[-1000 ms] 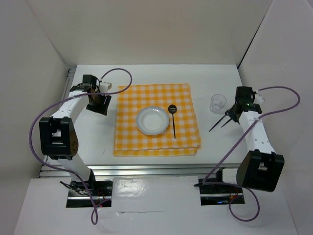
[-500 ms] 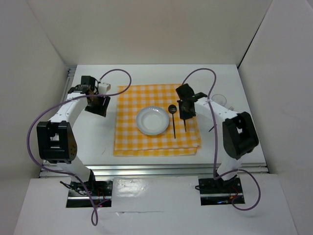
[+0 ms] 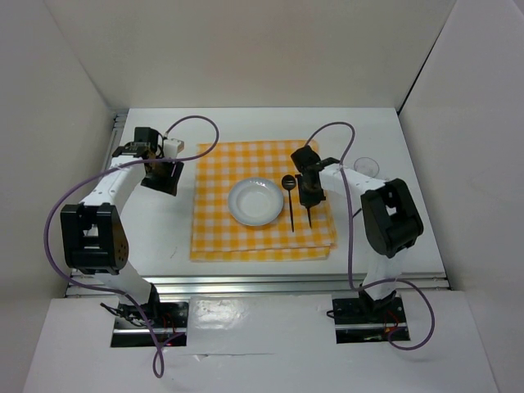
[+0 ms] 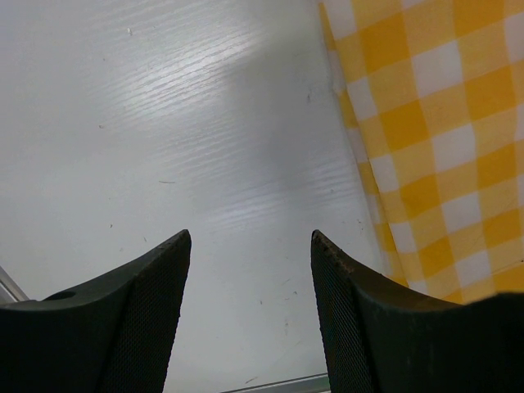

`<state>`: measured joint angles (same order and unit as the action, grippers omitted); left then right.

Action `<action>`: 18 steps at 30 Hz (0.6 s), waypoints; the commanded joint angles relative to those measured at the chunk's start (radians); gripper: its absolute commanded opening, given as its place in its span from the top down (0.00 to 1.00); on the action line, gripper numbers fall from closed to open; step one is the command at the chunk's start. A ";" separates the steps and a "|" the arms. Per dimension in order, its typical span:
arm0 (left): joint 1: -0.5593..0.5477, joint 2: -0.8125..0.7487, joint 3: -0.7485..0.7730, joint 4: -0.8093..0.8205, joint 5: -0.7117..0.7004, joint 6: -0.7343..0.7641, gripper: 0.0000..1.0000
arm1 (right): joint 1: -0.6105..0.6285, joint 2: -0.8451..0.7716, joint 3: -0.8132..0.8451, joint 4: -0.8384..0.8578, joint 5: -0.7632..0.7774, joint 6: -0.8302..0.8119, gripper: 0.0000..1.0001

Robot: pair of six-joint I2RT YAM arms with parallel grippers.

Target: Set the dinner table for one person

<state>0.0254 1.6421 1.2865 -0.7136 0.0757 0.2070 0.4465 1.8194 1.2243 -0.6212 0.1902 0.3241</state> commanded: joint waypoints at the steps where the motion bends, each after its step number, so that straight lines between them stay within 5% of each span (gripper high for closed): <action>1: 0.013 -0.011 0.000 -0.004 0.003 0.011 0.33 | 0.000 0.000 -0.005 0.035 0.014 0.012 1.00; 12: 0.013 -0.002 0.000 -0.004 0.003 0.011 0.33 | -0.009 0.084 0.014 0.046 -0.017 0.023 1.00; 18: 0.013 -0.002 0.000 -0.004 0.003 0.011 0.33 | -0.009 0.072 0.038 0.006 -0.028 0.058 0.74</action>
<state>0.0322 1.6421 1.2865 -0.7139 0.0757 0.2070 0.4404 1.8759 1.2270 -0.6159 0.1715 0.3527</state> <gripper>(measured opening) 0.671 0.239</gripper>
